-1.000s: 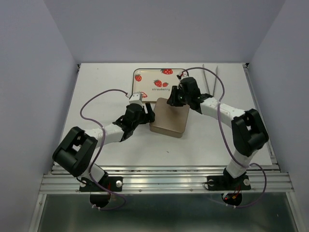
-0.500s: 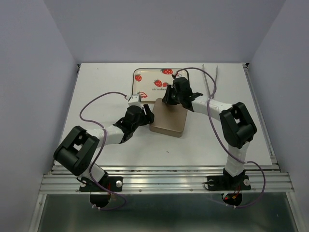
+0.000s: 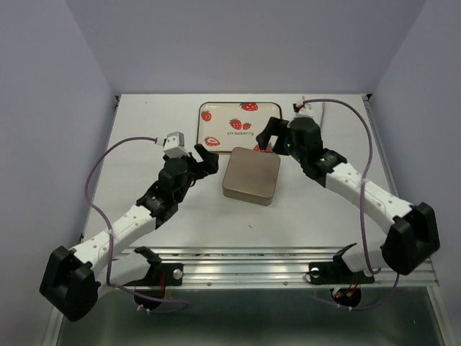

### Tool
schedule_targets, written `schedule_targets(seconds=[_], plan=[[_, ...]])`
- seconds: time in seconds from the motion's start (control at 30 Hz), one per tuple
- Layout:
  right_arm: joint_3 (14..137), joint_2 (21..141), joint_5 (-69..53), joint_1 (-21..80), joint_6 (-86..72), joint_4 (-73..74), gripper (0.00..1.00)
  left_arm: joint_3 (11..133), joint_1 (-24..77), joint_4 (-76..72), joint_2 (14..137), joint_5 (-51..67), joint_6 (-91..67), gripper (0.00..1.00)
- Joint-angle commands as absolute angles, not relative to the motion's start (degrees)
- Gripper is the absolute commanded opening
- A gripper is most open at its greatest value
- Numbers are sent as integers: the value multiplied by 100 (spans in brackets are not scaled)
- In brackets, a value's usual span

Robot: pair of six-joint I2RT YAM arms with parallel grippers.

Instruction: Pack the cookies

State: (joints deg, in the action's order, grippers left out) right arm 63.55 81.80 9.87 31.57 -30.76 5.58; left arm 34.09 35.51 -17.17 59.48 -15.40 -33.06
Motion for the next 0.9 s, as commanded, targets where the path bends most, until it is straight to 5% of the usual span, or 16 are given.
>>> schedule_targets(seconds=[0.0, 0.23, 0.5, 0.87], plan=[[5374, 7377, 1626, 3164, -3550, 808, 100, 3340, 3524, -1511, 5721, -1960, -3322, 99], [4641, 7241, 1573, 3164, -3911, 809, 100, 3454, 3516, -2152, 6696, -1214, -3191, 99], [5290, 8603, 1398, 3059, -3595, 537, 100, 3639, 3524, -2706, 8138, -255, -3366, 99], [6239, 9878, -349, 3059, -2656, -97, 95, 3331, 3524, -2909, 8349, -386, -3349, 99]])
